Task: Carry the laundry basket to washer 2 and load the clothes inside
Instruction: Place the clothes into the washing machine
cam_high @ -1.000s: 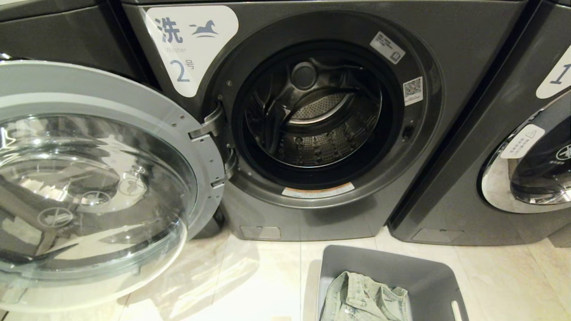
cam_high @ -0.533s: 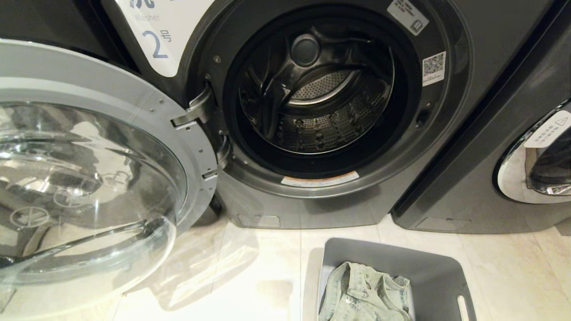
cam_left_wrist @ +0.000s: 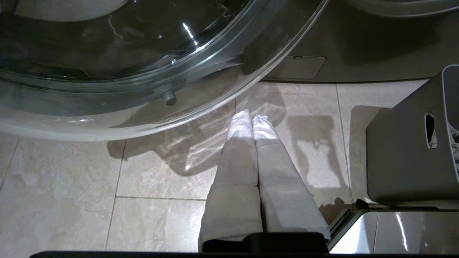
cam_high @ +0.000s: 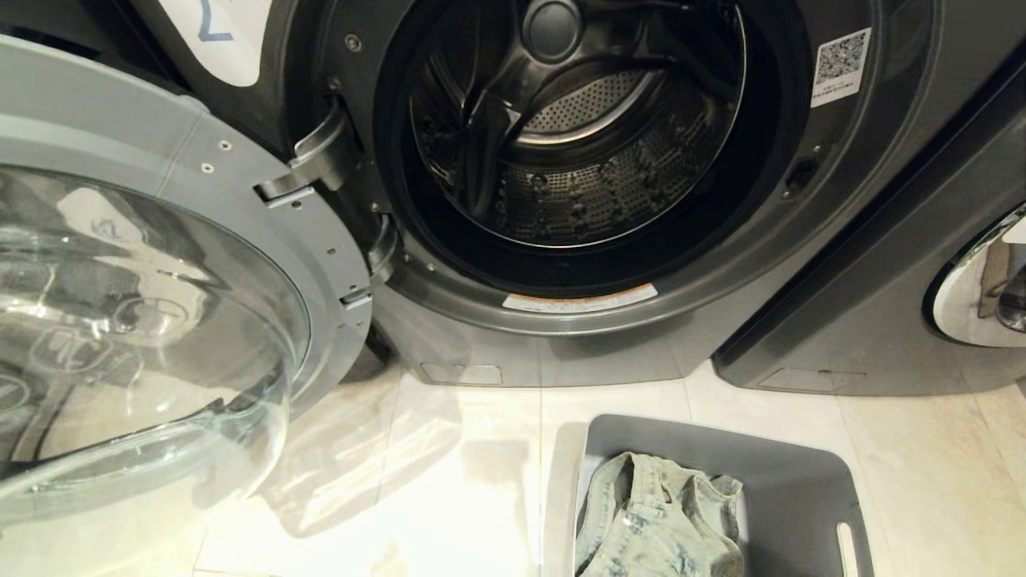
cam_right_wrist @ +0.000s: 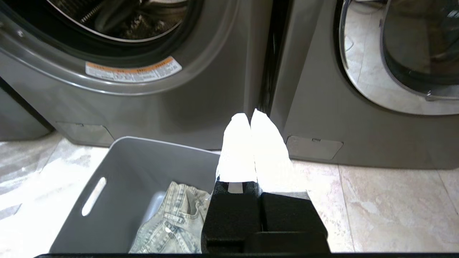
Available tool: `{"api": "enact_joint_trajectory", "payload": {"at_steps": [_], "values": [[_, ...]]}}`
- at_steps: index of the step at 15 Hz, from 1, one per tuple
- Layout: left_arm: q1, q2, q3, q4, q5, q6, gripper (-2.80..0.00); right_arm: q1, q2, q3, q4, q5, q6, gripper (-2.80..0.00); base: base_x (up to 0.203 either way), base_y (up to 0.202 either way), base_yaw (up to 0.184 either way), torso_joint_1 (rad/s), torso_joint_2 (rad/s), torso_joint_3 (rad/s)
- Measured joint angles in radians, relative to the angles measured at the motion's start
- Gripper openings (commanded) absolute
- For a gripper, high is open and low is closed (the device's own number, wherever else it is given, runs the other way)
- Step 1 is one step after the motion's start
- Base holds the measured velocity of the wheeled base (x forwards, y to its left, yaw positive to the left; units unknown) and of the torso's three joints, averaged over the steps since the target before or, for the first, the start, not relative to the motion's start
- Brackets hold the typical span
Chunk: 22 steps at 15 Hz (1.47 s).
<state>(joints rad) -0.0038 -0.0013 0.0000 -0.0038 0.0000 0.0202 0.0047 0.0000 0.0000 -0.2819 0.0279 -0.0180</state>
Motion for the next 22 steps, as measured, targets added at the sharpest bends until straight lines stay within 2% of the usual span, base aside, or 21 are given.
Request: {"api": "enact_joint_trajectory", "payload": {"at_steps": [11,22], "values": [[-0.001,0.0,0.0,0.0,0.001,-0.002,-2.8,0.0,0.0,0.0,0.0,-0.001,0.001,-2.8,0.0,0.0,0.0,0.002,0.0,-0.192],[0.0,0.0,0.0,0.0,0.002,-0.013,-2.8,0.0,0.0,0.0,0.0,0.0,-0.005,-2.8,0.0,0.0,0.0,0.0,0.0,-0.011]]}}
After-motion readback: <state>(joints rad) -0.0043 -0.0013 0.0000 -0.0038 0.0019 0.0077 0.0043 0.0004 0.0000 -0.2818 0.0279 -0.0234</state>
